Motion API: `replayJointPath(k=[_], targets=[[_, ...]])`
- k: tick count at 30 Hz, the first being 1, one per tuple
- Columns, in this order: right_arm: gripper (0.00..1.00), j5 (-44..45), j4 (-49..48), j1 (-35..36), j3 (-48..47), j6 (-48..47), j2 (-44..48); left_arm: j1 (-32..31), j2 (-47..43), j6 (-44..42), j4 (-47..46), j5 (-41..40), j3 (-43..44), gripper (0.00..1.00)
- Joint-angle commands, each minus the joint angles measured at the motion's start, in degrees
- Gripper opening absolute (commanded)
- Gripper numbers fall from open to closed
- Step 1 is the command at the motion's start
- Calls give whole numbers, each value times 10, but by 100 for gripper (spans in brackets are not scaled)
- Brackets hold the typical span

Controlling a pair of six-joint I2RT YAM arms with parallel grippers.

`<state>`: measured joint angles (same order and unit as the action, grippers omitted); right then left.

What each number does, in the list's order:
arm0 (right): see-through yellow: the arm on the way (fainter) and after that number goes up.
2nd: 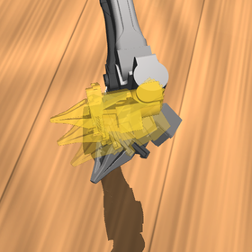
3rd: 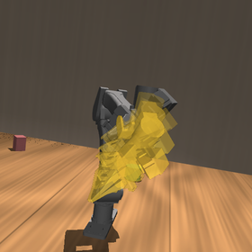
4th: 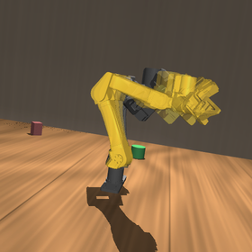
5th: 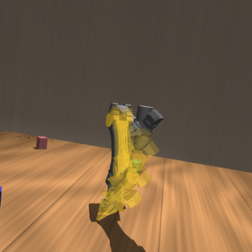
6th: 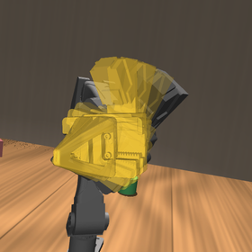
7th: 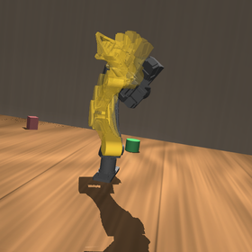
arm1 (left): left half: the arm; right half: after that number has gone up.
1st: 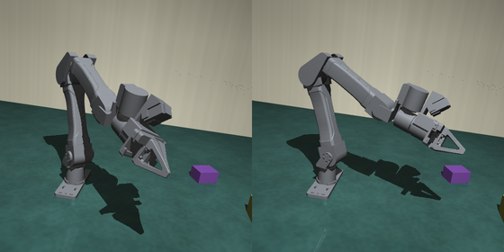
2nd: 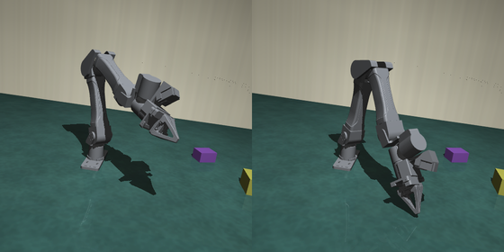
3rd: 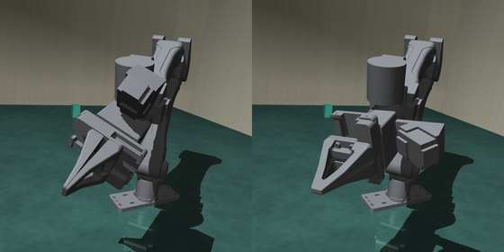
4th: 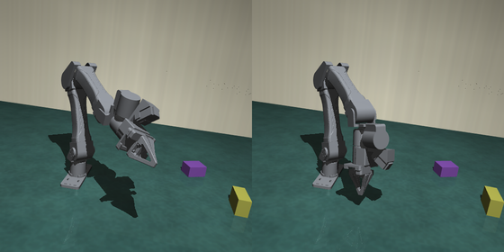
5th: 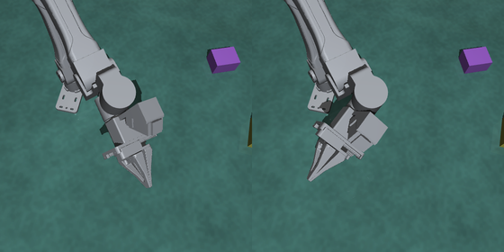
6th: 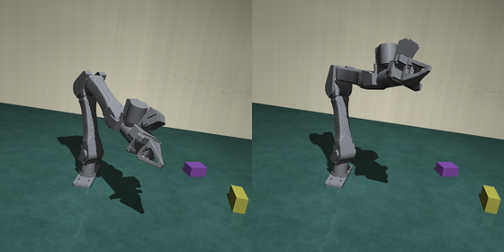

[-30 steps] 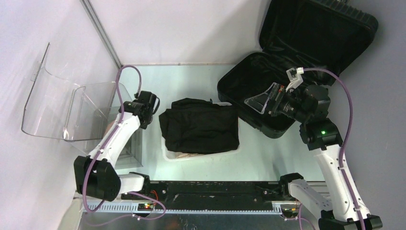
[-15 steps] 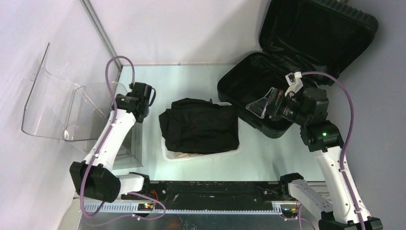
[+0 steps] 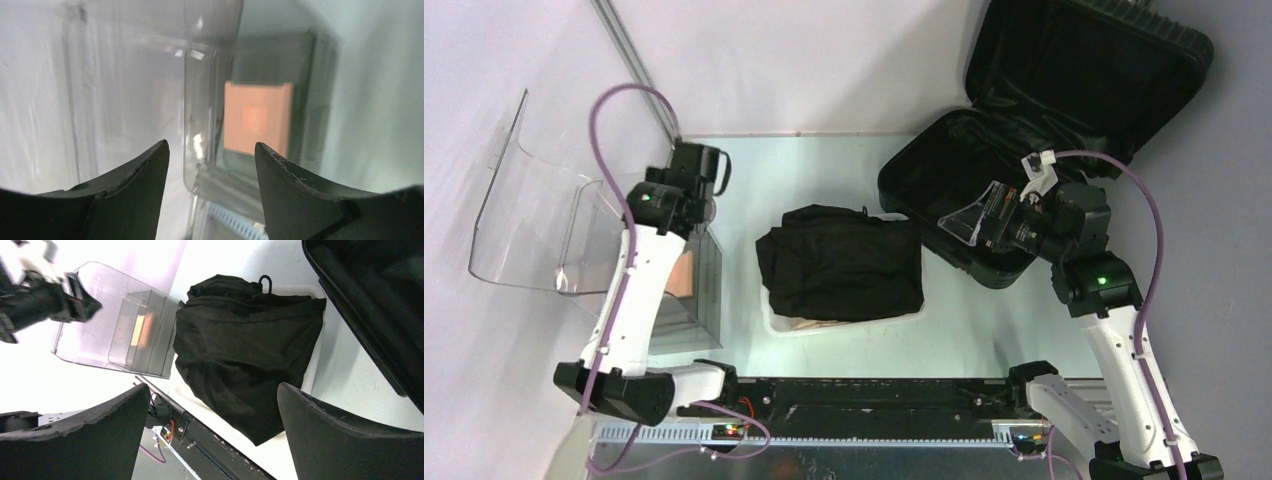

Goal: Open, take out, and arrange the luggage
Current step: Place the makeup in the storage box, then close the storage box at the corner of the board.

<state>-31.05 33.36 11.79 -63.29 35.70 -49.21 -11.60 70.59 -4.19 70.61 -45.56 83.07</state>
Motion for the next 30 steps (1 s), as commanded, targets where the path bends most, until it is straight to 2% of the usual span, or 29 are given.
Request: replayJointPath(k=[1, 4, 7, 11, 14, 19, 24, 27, 30], targets=[[100, 9, -14, 2, -24, 14, 11, -26, -10, 34, -3, 88, 180, 70], [100, 28, 5, 2, -44, 0, 5, -33, -18, 52, -30, 119, 267, 71], [100, 24, 13, 4, -52, 9, -3, -33, -37, 50, -73, 122, 312, 82], [100, 39, 29, 22, -52, 10, -1, -33, -46, 24, -130, 41, 357, 89], [100, 47, 46, 27, -54, 7, 1, -33, -48, -15, -183, -36, 365, 98], [100, 58, 65, 31, -65, 11, -3, -33, -53, -111, -277, -141, 355, 100], [100, 87, 73, 58, -67, 21, -8, -33, -75, -217, -356, -162, 318, 100], [100, 109, 74, 80, -66, 27, -15, -30, -87, -243, -386, -173, 304, 100], [100, 114, 66, 94, -66, 37, -23, -19, -93, -241, -379, -173, 304, 100]])
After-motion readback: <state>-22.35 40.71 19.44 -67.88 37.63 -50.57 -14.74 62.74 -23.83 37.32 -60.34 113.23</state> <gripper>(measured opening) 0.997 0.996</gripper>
